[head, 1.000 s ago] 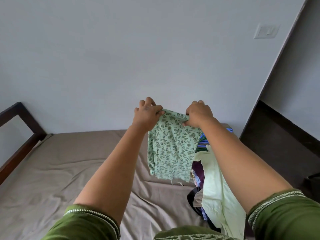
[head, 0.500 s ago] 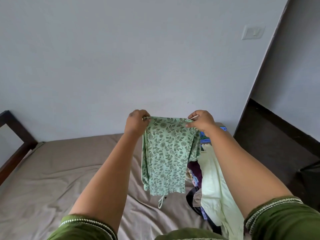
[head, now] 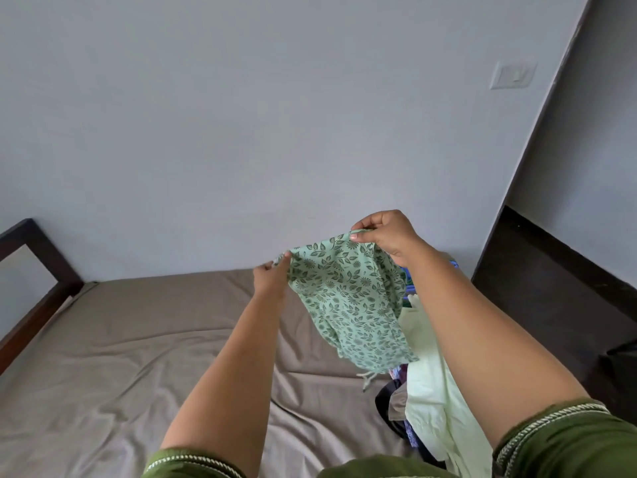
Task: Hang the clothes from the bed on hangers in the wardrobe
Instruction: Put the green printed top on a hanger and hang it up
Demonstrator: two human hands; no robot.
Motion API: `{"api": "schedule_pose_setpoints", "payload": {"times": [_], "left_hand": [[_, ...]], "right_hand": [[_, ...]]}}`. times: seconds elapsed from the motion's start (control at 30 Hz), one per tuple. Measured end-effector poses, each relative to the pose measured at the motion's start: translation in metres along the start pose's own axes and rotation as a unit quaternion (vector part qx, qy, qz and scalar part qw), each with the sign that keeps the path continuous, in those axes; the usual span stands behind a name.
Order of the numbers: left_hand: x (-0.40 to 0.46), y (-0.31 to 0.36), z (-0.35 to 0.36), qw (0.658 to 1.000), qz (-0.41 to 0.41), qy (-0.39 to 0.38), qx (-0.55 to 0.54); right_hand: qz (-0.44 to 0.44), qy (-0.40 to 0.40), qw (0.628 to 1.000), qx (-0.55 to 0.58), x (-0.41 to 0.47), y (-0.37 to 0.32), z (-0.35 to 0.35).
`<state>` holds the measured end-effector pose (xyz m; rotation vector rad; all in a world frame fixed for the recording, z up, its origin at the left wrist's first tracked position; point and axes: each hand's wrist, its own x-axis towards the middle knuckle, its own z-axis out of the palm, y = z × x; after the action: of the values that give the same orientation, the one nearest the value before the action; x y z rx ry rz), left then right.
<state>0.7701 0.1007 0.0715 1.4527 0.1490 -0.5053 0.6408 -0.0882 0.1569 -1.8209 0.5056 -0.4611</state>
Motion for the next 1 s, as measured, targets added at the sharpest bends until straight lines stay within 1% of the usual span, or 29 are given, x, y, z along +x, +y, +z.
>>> {"api": "schedule_pose_setpoints", "payload": {"times": [0.07, 0.13, 0.23, 0.27, 0.33, 0.37, 0.4, 0.43, 0.47, 0.5, 0.53, 0.57, 0.6, 0.63, 0.67, 0.77, 0.8, 0.9, 0.93, 0.97, 1.0], "left_hand": [[0.001, -0.007, 0.001, 0.997, -0.048, -0.030, -0.060], [-0.002, -0.008, 0.002, 0.998, -0.043, -0.041, -0.036], [-0.011, 0.008, 0.004, 0.998, 0.049, -0.033, 0.021], [-0.016, 0.016, 0.006, 0.996, 0.077, -0.045, 0.025], [-0.028, 0.031, 0.012, 0.985, 0.135, -0.109, 0.023], [-0.031, 0.037, 0.016, 0.974, 0.163, -0.145, 0.055], [-0.033, 0.043, 0.020, 0.957, 0.196, -0.171, 0.126], [-0.033, 0.049, 0.024, 0.928, 0.233, -0.178, 0.231], [-0.034, 0.056, 0.027, 0.880, 0.271, -0.171, 0.351], [-0.034, 0.063, 0.029, 0.820, 0.306, -0.152, 0.460], [-0.036, 0.071, 0.031, 0.766, 0.333, -0.135, 0.532], [-0.038, 0.077, 0.032, 0.730, 0.355, -0.119, 0.572], [-0.041, 0.082, 0.032, 0.707, 0.370, -0.102, 0.594], [-0.041, 0.084, 0.033, 0.692, 0.384, -0.083, 0.605], [-0.041, 0.084, 0.034, 0.687, 0.391, -0.062, 0.609], [-0.037, 0.074, 0.040, 0.691, 0.417, -0.031, 0.589], [-0.036, 0.068, 0.042, 0.690, 0.428, -0.030, 0.584], [-0.029, 0.053, 0.055, 0.680, 0.451, -0.064, 0.574], [-0.027, 0.049, 0.061, 0.673, 0.459, -0.082, 0.574], [-0.024, 0.046, 0.067, 0.665, 0.466, -0.100, 0.575], [-0.021, 0.044, 0.073, 0.659, 0.472, -0.116, 0.575]], "right_hand": [[0.000, 0.007, 1.000, -0.017, 0.000, -0.002, -0.001], [-0.006, 0.022, 0.999, -0.044, 0.000, 0.000, -0.005], [-0.015, 0.058, 0.993, -0.101, 0.001, 0.005, -0.019], [-0.019, 0.062, 0.990, -0.125, 0.000, 0.005, -0.025], [-0.025, 0.047, 0.980, -0.191, -0.001, 0.001, -0.033], [-0.025, 0.034, 0.973, -0.228, -0.003, -0.001, -0.036], [-0.022, 0.020, 0.964, -0.264, -0.004, -0.001, -0.037], [-0.018, 0.006, 0.954, -0.298, -0.006, 0.001, -0.037], [-0.014, -0.007, 0.945, -0.327, -0.007, 0.004, -0.036], [-0.010, -0.017, 0.938, -0.346, -0.007, 0.009, -0.035], [-0.005, -0.021, 0.934, -0.356, -0.008, 0.014, -0.034], [0.001, -0.020, 0.933, -0.359, -0.009, 0.019, -0.032], [0.003, -0.013, 0.934, -0.357, -0.010, 0.022, -0.031], [0.007, -0.003, 0.935, -0.354, -0.009, 0.024, -0.031], [0.006, 0.004, 0.936, -0.351, -0.009, 0.025, -0.031], [0.009, -0.006, 0.929, -0.369, -0.006, 0.023, -0.030], [0.008, -0.016, 0.917, -0.399, -0.005, 0.022, -0.028], [-0.025, -0.025, 0.842, -0.538, -0.004, 0.024, -0.014], [-0.045, -0.030, 0.835, -0.548, -0.003, 0.025, -0.009], [-0.055, -0.047, 0.843, -0.533, -0.001, 0.028, -0.005], [-0.047, -0.076, 0.864, -0.496, 0.001, 0.031, -0.003]]}}
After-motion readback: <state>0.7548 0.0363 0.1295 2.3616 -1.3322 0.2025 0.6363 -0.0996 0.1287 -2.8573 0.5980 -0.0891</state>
